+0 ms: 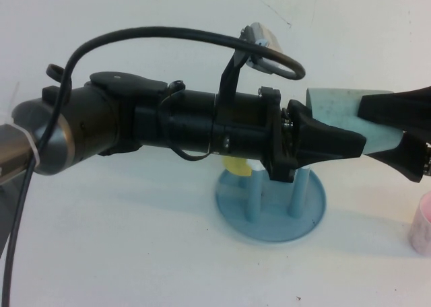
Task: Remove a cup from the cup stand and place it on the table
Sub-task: Hand over the cup
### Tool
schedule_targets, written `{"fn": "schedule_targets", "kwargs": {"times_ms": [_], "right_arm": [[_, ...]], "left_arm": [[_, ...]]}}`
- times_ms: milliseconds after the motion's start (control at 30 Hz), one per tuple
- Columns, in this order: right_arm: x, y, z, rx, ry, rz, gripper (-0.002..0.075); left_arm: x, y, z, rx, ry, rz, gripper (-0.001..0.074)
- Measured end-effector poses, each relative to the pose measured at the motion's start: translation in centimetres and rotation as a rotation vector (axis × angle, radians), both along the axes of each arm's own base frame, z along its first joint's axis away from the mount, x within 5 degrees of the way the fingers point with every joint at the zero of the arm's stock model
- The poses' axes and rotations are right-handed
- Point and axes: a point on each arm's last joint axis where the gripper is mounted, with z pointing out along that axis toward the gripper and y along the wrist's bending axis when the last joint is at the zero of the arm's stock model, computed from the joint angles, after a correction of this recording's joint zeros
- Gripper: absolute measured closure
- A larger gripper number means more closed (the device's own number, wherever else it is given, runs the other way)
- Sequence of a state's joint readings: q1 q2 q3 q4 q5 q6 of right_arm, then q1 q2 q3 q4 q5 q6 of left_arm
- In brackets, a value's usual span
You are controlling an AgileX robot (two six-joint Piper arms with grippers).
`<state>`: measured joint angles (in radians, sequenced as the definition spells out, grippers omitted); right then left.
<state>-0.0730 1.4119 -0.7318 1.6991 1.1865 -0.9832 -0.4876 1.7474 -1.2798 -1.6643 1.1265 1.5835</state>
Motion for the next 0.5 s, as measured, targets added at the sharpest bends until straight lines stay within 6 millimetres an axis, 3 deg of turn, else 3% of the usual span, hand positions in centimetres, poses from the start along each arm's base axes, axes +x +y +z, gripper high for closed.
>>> {"fn": "schedule_targets", "kwargs": {"times_ms": [300, 500], "right_arm": [[0.1, -0.2, -0.1, -0.02, -0.029, -0.007, 0.0036], [0.5, -2.3, -0.2, -0.051, -0.056, -0.09, 0.0034]], "left_arm": [[0.0, 0.1, -0.3, 0.046, -0.006, -0.008, 0.0715], [0.2, 1.9, -1.0, 0.204, 0.03, -0.018, 0.0716]]}}
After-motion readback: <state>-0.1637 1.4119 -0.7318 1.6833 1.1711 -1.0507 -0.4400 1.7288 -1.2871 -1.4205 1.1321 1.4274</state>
